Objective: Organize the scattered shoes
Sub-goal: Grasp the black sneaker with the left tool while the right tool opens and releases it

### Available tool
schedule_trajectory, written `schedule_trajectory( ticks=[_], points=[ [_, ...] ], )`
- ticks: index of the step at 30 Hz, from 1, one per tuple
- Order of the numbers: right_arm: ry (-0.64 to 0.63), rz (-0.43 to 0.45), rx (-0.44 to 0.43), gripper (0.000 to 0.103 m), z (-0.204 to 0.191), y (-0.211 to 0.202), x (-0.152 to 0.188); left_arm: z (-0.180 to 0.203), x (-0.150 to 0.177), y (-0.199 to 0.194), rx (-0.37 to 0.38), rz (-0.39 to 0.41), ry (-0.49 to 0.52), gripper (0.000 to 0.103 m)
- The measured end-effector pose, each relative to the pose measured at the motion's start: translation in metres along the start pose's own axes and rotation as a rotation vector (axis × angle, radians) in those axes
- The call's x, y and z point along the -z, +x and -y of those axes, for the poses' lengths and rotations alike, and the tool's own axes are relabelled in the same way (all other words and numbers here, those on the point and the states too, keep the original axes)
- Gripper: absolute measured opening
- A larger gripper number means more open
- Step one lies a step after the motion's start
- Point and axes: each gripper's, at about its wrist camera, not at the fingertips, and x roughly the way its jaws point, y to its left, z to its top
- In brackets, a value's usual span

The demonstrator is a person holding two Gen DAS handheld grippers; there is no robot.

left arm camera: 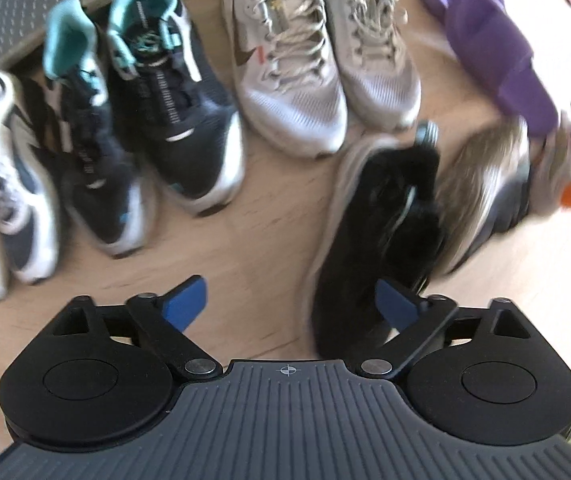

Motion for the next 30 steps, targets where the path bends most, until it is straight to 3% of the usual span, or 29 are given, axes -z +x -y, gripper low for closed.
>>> schedule_trajectory(
  ticks=[4,7,12,14,15,19,25,27,30],
  points=[
    [0.165,-0.040,-0.094,0.097,0.015,-0.001,-0.011,0.016,-0.008,0.023,0.026,0.008,-0.044,0.078],
    [0.175,-0.015,-0.125,0.098,0.013,-0.013,-0.017,0.038,-0.008,0.047,-0.068,-0.039,0.032,0.067],
    [0.156,-0.010,-0.220,0.100,0.003,-0.026,-0.025,0.058,-0.008,0.071,-0.165,-0.014,0.119,0.068],
    [0.143,-0.017,-0.234,0.100,0.000,-0.026,-0.025,0.063,-0.006,0.074,-0.173,-0.011,0.150,0.055],
    [0.129,-0.023,-0.233,0.100,-0.002,-0.025,-0.025,0.064,-0.006,0.074,-0.166,-0.012,0.152,0.031],
    [0.115,-0.027,-0.178,0.100,-0.003,-0.018,-0.027,0.072,0.002,0.060,-0.136,-0.028,0.252,0.020],
    [0.102,-0.018,-0.153,0.100,-0.010,-0.014,-0.024,0.008,0.043,0.012,-0.167,-0.101,0.274,0.015],
    [0.084,-0.022,-0.151,0.100,-0.017,-0.012,-0.020,-0.025,0.055,-0.004,-0.210,-0.121,0.212,0.014],
    [0.050,-0.039,-0.152,0.100,-0.029,-0.005,-0.014,-0.081,0.062,-0.012,-0.265,-0.124,0.023,0.015]
  ],
)
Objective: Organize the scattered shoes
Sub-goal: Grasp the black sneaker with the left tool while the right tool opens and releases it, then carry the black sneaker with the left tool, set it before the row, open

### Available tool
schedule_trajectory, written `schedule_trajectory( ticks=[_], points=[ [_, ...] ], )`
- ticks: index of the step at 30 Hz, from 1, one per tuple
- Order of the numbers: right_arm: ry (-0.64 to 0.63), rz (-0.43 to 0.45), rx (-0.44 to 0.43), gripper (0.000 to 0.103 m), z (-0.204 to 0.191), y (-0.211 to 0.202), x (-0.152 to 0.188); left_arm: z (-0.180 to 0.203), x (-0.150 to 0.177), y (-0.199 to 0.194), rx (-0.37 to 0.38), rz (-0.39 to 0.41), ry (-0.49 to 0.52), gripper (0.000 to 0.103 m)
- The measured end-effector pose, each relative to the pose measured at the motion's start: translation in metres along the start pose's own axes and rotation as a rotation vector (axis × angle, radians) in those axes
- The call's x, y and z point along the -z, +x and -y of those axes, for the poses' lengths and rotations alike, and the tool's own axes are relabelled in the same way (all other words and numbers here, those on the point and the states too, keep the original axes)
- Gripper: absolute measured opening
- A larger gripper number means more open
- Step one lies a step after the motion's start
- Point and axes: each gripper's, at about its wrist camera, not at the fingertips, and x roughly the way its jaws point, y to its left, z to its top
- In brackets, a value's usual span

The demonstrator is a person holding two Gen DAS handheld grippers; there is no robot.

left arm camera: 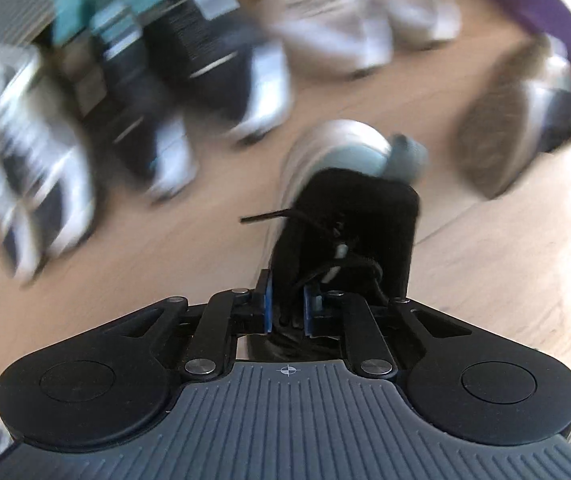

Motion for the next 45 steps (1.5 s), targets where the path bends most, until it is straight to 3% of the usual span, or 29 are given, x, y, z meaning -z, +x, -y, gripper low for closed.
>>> schedule_trajectory(
  ticks=[2,3,4,5,8,11,14,17,21,24,28,31,32,34,37,39,43,44,45],
  points=[
    [-0.024,-0.015,0.002,0.100,-0.006,0.006,0.004,-0.032,0.000,0.005,-0.007,0.001,-0.136,0.023],
    [-0.037,-0.022,0.006,0.100,-0.009,0.010,0.005,-0.048,-0.001,0.006,0.011,-0.016,-0.209,0.048],
    [-0.049,-0.028,0.013,0.100,-0.011,0.013,0.007,-0.056,-0.002,0.003,0.006,-0.032,-0.245,0.065],
    [-0.060,-0.034,0.025,0.100,-0.012,0.016,0.008,-0.064,-0.003,0.000,-0.001,-0.049,-0.277,0.067],
    [-0.088,-0.041,0.056,0.100,-0.015,0.022,0.012,-0.062,-0.005,-0.016,-0.099,-0.058,-0.206,0.074],
    [-0.107,-0.050,0.072,0.100,-0.018,0.027,0.014,-0.060,-0.005,-0.035,-0.115,-0.024,-0.169,0.081],
    [-0.119,-0.058,0.075,0.099,-0.024,0.029,0.016,-0.062,-0.002,-0.053,-0.084,0.044,-0.195,0.081],
    [-0.153,-0.048,0.071,0.100,-0.034,0.026,0.023,-0.060,-0.002,-0.051,0.007,0.082,-0.200,0.078],
    [-0.204,-0.047,0.087,0.099,-0.049,0.041,0.025,-0.059,0.010,-0.031,0.079,0.133,-0.169,0.066],
    [-0.219,-0.033,0.078,0.099,-0.051,0.046,0.027,-0.052,-0.004,-0.012,0.060,0.063,-0.094,0.063],
    [-0.223,-0.052,0.111,0.099,-0.041,0.054,0.029,-0.036,-0.023,0.010,-0.051,0.086,0.008,0.065],
    [-0.209,-0.073,0.141,0.099,-0.030,0.060,0.031,-0.030,-0.025,0.033,-0.067,0.079,0.029,0.066],
    [-0.204,-0.081,0.145,0.099,-0.026,0.061,0.032,-0.026,-0.025,0.041,-0.064,0.067,0.036,0.062],
    [-0.202,-0.097,0.149,0.099,-0.019,0.062,0.034,-0.026,-0.022,0.044,-0.027,0.008,0.015,0.013],
    [-0.203,-0.105,0.161,0.099,-0.015,0.060,0.037,-0.036,-0.009,0.047,-0.005,-0.129,-0.015,0.010],
    [-0.208,-0.100,0.146,0.099,-0.017,0.058,0.036,-0.053,0.004,0.051,-0.002,-0.177,-0.088,0.010],
    [-0.224,-0.096,0.130,0.099,-0.018,0.057,0.039,-0.074,0.006,0.054,-0.065,-0.147,-0.177,0.014],
    [-0.229,-0.093,0.131,0.099,-0.018,0.055,0.040,-0.080,0.000,0.049,-0.098,-0.114,-0.212,0.021],
    [-0.233,-0.087,0.135,0.099,-0.017,0.054,0.041,-0.087,-0.006,0.045,-0.132,-0.080,-0.248,0.043]
  ],
)
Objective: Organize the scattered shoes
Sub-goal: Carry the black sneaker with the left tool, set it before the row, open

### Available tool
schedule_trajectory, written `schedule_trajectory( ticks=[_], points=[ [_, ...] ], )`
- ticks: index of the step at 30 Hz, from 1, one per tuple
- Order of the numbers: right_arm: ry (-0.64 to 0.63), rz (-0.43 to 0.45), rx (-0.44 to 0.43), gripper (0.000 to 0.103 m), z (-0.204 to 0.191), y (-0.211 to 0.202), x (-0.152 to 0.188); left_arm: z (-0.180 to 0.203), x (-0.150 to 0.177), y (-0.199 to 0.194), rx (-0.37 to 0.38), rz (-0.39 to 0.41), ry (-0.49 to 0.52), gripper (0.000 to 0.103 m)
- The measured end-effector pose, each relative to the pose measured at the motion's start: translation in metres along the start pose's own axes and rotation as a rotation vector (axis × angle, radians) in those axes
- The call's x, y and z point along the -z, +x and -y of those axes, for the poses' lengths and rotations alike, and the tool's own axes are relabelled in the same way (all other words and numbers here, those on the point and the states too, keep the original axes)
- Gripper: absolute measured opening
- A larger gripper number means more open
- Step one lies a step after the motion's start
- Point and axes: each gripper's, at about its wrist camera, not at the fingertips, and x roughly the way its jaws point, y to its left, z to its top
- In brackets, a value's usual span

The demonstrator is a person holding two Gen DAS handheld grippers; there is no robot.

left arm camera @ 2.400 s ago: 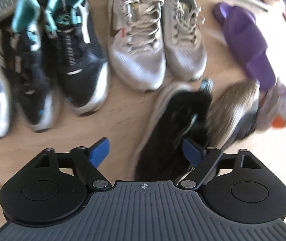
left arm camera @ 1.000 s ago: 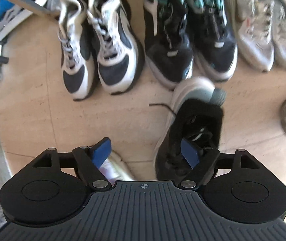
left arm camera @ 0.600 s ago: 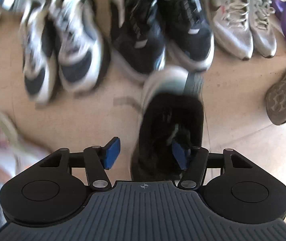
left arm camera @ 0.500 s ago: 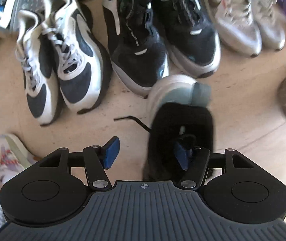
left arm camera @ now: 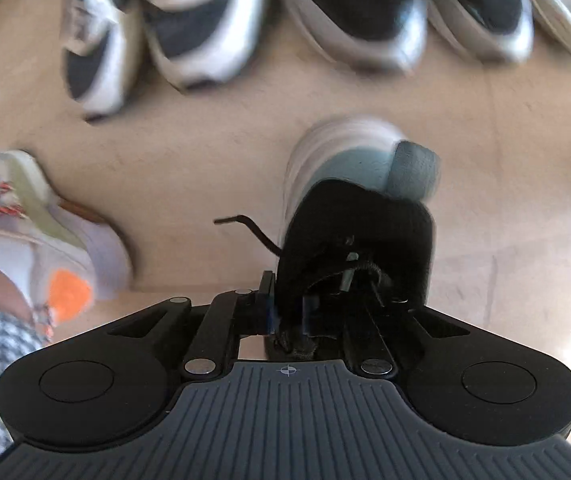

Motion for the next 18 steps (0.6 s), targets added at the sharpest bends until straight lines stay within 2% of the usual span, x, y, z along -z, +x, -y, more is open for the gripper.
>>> schedule_trajectory(
  ticks=[1,2,3,7,9,14,16,18],
  points=[
    [-0.001,0.003,0.003,0.099,0.001,-0.001,0.000,-0.003,-0.004,-0.005,-0.048,0.017,-0.008,0.072],
    [-0.001,0.008,0.007,0.099,0.003,-0.004,0.000,-0.004,-0.007,-0.010,-0.080,0.020,0.002,0.084],
    [-0.001,0.022,0.014,0.099,0.006,-0.009,-0.001,-0.004,-0.009,-0.018,-0.098,0.022,0.023,0.092],
    [-0.013,0.113,0.060,0.099,0.019,-0.026,-0.008,0.001,-0.011,-0.060,-0.087,0.072,0.097,0.092],
    [0.016,0.141,0.092,0.099,0.033,-0.030,-0.014,0.011,-0.006,-0.097,-0.019,0.115,0.189,0.092],
    [0.185,0.079,0.092,0.099,0.073,-0.018,-0.013,0.056,0.039,-0.159,0.035,0.216,0.406,0.099],
    [0.271,0.032,0.093,0.099,0.091,-0.009,-0.006,0.073,0.047,-0.166,0.070,0.242,0.443,0.100],
    [0.367,0.000,0.097,0.097,0.108,0.001,0.004,0.090,0.049,-0.152,0.130,0.264,0.422,0.100]
  ],
)
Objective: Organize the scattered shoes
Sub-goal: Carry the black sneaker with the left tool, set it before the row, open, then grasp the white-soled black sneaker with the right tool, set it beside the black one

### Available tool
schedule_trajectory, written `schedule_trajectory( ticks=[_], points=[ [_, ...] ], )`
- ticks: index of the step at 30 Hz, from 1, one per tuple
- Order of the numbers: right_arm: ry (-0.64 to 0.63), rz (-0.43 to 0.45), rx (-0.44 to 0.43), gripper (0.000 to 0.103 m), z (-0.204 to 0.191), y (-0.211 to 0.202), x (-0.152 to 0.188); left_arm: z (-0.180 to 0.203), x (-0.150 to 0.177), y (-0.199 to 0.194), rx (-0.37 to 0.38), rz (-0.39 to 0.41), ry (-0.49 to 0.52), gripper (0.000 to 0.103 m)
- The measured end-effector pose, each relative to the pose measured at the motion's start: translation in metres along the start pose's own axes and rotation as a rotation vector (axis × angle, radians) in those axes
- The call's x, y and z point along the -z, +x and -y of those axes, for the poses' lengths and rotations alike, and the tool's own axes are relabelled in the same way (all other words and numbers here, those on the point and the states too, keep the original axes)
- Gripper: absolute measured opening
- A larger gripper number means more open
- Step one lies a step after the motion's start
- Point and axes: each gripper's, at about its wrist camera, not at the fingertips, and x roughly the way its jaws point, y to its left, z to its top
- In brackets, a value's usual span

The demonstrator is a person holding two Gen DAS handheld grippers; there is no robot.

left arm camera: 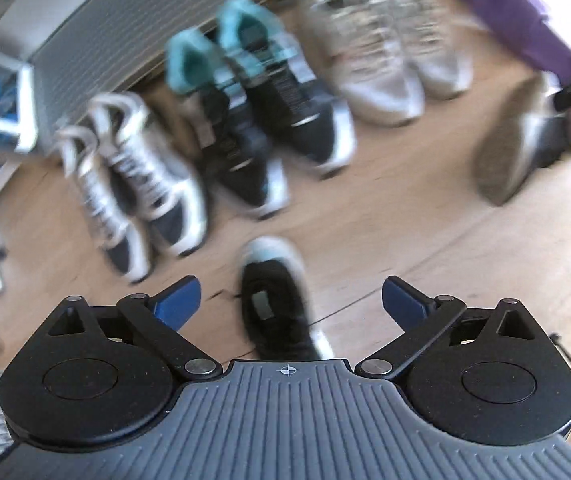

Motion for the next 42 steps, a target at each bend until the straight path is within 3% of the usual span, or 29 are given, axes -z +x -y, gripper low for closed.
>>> schedule_trajectory(
  ticks=[4,6,12,16,21,22,24,26,28,31,33,37,39,40,42],
  points=[
    [0.160,0.002,0.003,0.096,0.025,0.014,0.005,0.001,-0.010,0.039,0.060,-0.126,-0.119,0.095],
    [0.234,0.008,-0.009,0.096,0.035,0.021,0.007,0.003,-0.015,0.045,0.096,-0.138,-0.103,0.095],
    [0.380,-0.008,-0.068,0.096,0.042,0.054,0.005,-0.001,-0.023,0.057,0.057,-0.148,-0.071,0.096],
    [0.442,-0.021,-0.024,0.096,0.041,0.086,0.004,-0.003,-0.021,0.059,0.066,-0.159,-0.053,0.096],
    [0.536,0.105,-0.004,0.094,0.053,0.111,0.007,-0.012,-0.018,0.058,0.043,-0.159,-0.041,0.096],
    [0.544,0.140,-0.011,0.082,0.054,0.111,0.008,-0.014,-0.018,0.058,0.037,-0.160,-0.045,0.096],
    [0.419,0.151,0.005,0.076,0.044,0.106,0.002,-0.022,-0.019,0.058,0.018,-0.158,-0.057,0.096],
    [0.194,0.131,0.121,0.066,0.019,0.097,-0.005,-0.028,-0.019,0.053,-0.004,-0.139,-0.063,0.096],
    [0.000,0.152,0.195,0.063,-0.007,0.084,0.000,-0.032,-0.021,0.042,-0.022,-0.097,-0.061,0.096],
    [-0.168,0.141,0.221,0.062,-0.040,0.063,0.016,-0.040,-0.022,0.027,-0.038,-0.040,-0.074,0.096],
    [-0.321,0.145,0.266,0.062,-0.069,0.044,0.046,-0.048,-0.020,0.018,-0.043,-0.017,-0.089,0.096],
    [-0.498,0.176,0.339,0.063,-0.102,0.024,0.102,-0.063,-0.013,0.006,-0.045,0.014,-0.132,0.096],
    [-0.593,0.235,0.391,0.066,-0.125,0.027,0.142,-0.072,-0.009,0.002,-0.036,0.029,-0.163,0.096],
    [-0.622,0.247,0.404,0.073,-0.131,0.031,0.154,-0.075,-0.007,0.001,-0.032,0.033,-0.175,0.096],
    [-0.690,0.206,0.378,0.076,-0.146,0.042,0.178,-0.085,-0.001,0.003,-0.024,0.025,-0.212,0.096]
  ],
)
